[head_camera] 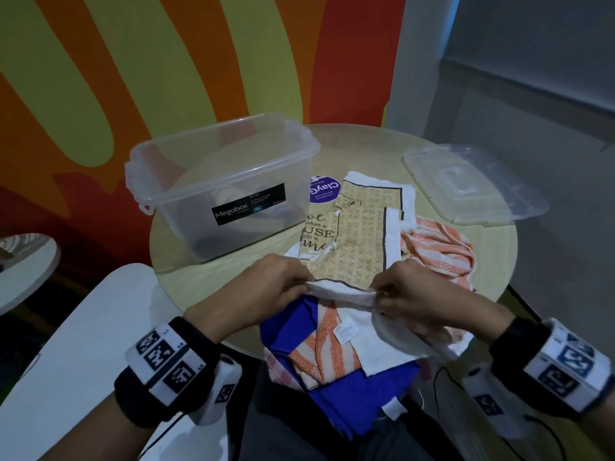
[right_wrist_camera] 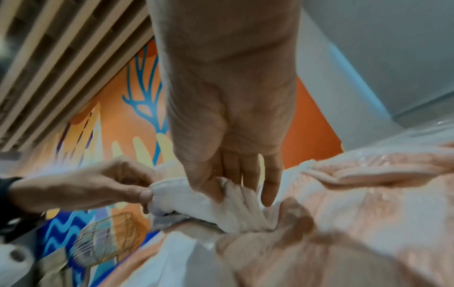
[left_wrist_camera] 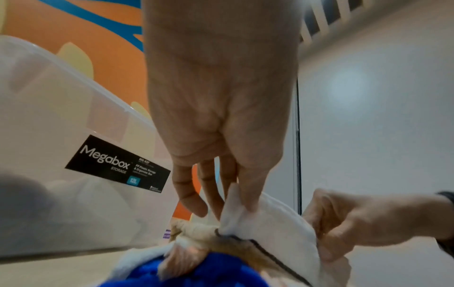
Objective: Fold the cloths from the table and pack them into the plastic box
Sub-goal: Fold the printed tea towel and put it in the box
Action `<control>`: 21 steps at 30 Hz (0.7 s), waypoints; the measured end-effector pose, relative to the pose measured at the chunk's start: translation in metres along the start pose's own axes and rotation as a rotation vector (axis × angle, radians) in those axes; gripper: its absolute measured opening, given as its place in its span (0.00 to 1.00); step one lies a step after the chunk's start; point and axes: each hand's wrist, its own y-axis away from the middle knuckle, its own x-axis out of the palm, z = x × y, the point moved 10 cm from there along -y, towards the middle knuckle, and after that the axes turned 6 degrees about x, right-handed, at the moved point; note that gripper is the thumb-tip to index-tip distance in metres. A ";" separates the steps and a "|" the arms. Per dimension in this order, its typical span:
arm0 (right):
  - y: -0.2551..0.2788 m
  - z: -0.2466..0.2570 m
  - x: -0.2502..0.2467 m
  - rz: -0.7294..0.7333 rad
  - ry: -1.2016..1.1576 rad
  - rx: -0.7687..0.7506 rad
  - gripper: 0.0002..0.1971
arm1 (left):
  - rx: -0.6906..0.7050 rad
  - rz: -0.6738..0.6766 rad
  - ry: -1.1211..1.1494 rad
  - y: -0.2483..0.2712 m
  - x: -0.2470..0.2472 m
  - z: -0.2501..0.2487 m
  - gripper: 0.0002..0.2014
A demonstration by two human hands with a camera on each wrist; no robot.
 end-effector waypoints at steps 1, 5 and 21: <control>0.000 -0.004 -0.010 -0.011 -0.019 0.005 0.05 | 0.009 -0.049 0.057 0.000 -0.009 -0.001 0.10; 0.016 -0.016 -0.046 -0.007 -0.256 0.017 0.08 | 0.052 -0.110 0.346 0.003 -0.026 -0.014 0.07; 0.020 -0.041 0.014 0.126 -0.607 0.154 0.10 | -0.152 0.152 0.375 0.005 0.048 0.021 0.02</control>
